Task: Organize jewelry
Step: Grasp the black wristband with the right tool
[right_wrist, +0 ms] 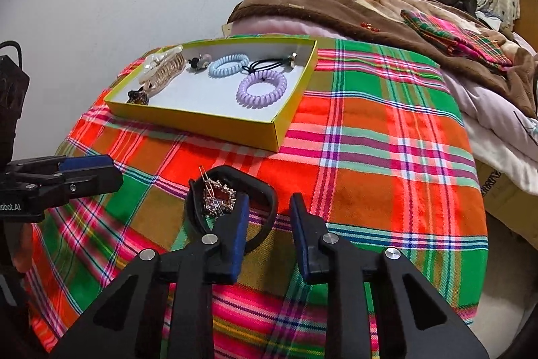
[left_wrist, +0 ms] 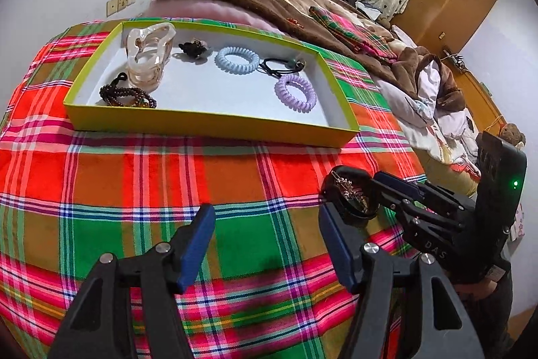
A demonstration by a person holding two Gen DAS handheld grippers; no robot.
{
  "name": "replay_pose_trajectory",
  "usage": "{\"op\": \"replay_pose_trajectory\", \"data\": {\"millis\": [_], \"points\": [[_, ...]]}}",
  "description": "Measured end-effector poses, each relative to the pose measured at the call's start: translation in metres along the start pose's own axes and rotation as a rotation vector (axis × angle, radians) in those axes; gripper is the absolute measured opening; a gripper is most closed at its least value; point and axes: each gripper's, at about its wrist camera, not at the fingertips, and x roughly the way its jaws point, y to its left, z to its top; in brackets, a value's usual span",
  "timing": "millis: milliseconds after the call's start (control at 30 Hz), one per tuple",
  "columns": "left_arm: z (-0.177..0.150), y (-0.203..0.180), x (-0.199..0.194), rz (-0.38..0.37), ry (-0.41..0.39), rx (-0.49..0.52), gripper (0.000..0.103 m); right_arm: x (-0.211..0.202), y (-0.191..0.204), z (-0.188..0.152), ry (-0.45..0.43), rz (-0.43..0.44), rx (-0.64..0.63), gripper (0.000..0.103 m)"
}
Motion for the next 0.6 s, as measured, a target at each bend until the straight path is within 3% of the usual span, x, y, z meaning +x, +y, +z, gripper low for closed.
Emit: {"op": "replay_pose_trajectory", "data": {"millis": [67, 167, 400, 600], "points": [[0.001, 0.001, 0.001, 0.001, 0.001, -0.004, 0.066, 0.001, 0.000, 0.000, 0.005, 0.003, 0.001, 0.024], [0.001, 0.000, 0.002, 0.003, 0.004, -0.005, 0.066, 0.004, 0.000, 0.001, 0.018, 0.006, -0.005, 0.013], [0.001, 0.001, 0.005, 0.006, 0.011, -0.008, 0.066, 0.002, -0.001, 0.000, 0.000, 0.004, 0.007, 0.012], [0.002, 0.002, 0.005, 0.002, 0.008, -0.010, 0.066, -0.007, -0.005, 0.003, -0.045, 0.057, 0.053, 0.008]]}}
